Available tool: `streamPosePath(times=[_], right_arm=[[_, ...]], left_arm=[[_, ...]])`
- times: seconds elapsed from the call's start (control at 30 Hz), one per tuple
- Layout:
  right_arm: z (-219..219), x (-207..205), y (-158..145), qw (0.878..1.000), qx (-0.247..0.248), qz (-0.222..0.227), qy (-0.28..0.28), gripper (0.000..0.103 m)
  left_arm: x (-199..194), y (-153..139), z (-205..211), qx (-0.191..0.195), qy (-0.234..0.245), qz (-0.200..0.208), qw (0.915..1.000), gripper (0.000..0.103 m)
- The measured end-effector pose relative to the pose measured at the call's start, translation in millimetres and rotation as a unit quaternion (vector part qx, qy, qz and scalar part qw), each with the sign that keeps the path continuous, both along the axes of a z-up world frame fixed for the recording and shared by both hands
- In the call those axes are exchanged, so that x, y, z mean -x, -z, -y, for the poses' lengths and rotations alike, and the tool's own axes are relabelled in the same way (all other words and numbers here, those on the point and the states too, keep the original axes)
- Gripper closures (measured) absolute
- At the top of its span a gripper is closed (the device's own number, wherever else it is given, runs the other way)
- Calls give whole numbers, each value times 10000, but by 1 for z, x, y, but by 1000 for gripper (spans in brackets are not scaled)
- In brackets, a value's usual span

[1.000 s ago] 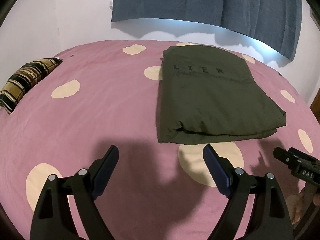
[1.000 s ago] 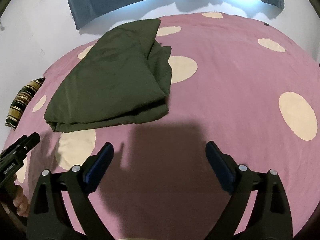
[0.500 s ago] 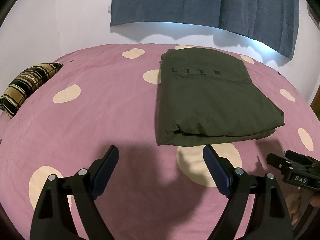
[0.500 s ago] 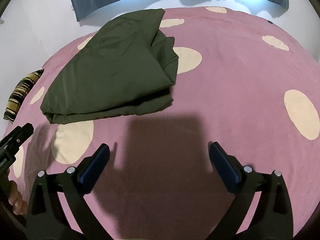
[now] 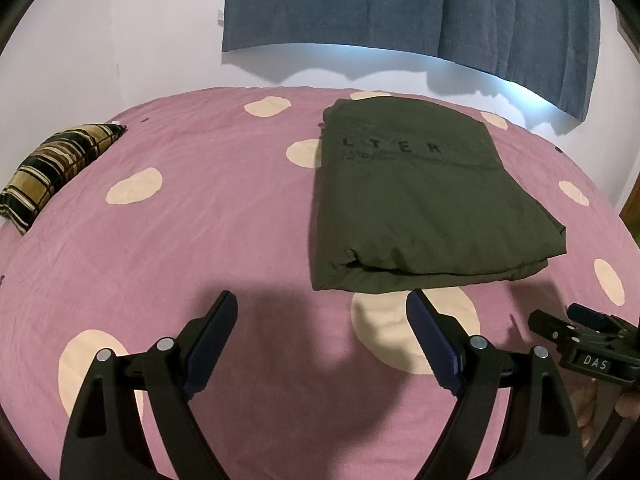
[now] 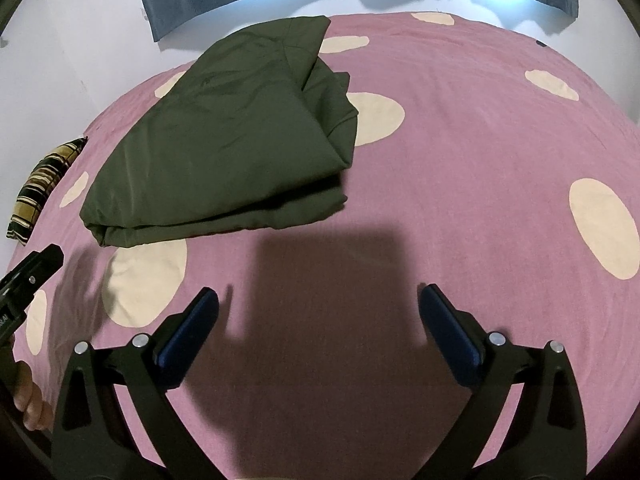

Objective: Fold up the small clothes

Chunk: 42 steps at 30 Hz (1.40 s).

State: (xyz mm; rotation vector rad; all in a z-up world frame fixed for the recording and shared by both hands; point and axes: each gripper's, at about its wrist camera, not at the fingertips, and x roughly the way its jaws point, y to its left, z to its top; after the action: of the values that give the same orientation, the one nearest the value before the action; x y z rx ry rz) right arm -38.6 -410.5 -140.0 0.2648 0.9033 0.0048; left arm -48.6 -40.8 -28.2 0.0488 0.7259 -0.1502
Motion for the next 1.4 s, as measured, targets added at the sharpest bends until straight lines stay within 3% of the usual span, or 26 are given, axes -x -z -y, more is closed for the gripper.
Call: streamPosePath(times=[0.43,0.8,1.4], right_arm=[[2,8,-12,9993,113,332,139,2],[1,2,1,10000,22,-21,89,2],[2,-2,0,9999,86,-77,67,2]], left_arm=[[1,3,2,-69,-29,-29,10000,18],[1,3,1,-49,-50,-62,10000,18],[2,3,1,-54,-138,-28,9999,18]])
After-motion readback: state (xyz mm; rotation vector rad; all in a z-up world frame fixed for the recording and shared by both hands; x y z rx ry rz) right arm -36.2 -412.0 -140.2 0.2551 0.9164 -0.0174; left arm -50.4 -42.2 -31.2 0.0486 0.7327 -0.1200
